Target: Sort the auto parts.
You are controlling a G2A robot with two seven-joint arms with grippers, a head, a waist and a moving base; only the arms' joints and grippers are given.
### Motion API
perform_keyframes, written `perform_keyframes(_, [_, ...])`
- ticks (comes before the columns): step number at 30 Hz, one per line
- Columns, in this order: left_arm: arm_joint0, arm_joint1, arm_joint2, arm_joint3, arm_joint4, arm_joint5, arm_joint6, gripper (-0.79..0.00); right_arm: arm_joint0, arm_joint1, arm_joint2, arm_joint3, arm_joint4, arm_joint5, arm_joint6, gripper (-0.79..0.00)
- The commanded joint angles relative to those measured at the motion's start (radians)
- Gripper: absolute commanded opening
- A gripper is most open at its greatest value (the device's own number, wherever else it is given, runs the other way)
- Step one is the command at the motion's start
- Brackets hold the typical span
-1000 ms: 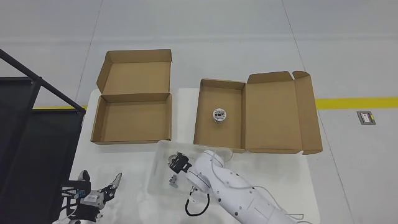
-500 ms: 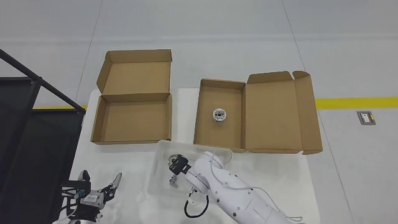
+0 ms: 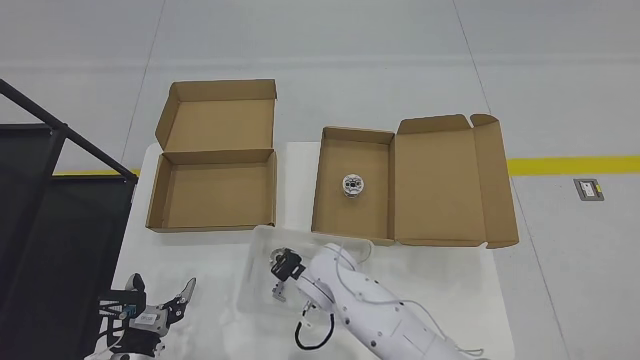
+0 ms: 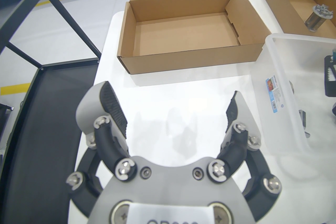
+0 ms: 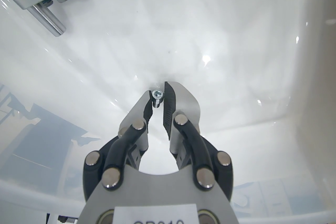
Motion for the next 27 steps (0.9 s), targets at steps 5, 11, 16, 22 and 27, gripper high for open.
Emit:
perform_keyframes(5, [0.000, 0.000, 0.000, 0.000, 0.000, 0.000, 0.000, 0.000, 0.004, 0.002, 0.018, -0.039, -0.029, 0.002, 0.001, -0.785])
perform_keyframes(11, [0.000, 0.000, 0.000, 0.000, 0.000, 0.000, 0.000, 0.000, -0.028, 0.036, 0.091, -0.213, -0.107, -0.011, 0.021, -0.785])
perform_keyframes(16, [0.000, 0.000, 0.000, 0.000, 0.000, 0.000, 0.000, 0.000, -0.107, 0.079, 0.194, -0.467, -0.214, -0.016, 0.052, -0.785])
perform_keyframes(22, [0.000, 0.000, 0.000, 0.000, 0.000, 0.000, 0.000, 0.000, -0.152, 0.110, 0.320, -0.650, -0.266, -0.076, 0.019, -0.785])
perform_keyframes(27, [0.000, 0.000, 0.000, 0.000, 0.000, 0.000, 0.000, 0.000, -0.106, 0.112, 0.380, -0.598, -0.236, -0.106, -0.056, -0.785])
